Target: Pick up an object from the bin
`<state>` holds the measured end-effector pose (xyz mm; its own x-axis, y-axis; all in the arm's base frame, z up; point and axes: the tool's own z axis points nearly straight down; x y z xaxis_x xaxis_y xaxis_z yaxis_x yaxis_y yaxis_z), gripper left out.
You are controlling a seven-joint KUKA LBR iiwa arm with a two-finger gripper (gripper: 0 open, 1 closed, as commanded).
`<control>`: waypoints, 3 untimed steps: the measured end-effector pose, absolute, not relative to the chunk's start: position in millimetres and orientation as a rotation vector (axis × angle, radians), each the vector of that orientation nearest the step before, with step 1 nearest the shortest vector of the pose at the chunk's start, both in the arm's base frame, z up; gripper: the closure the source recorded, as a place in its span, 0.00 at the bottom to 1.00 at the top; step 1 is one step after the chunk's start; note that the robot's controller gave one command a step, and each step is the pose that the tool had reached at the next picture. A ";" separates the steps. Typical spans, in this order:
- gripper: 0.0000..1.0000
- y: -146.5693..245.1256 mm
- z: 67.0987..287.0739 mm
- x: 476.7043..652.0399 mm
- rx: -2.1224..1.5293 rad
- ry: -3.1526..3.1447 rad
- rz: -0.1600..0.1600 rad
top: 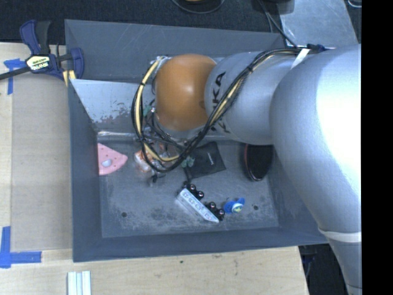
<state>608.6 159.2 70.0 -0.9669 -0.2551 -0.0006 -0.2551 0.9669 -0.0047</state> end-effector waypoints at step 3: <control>1.00 179.5 96.4 580.3 0.172 3.134 -0.002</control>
Offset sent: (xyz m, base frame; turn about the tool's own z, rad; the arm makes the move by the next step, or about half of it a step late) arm 0.0000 0.0000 0.0000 0.0000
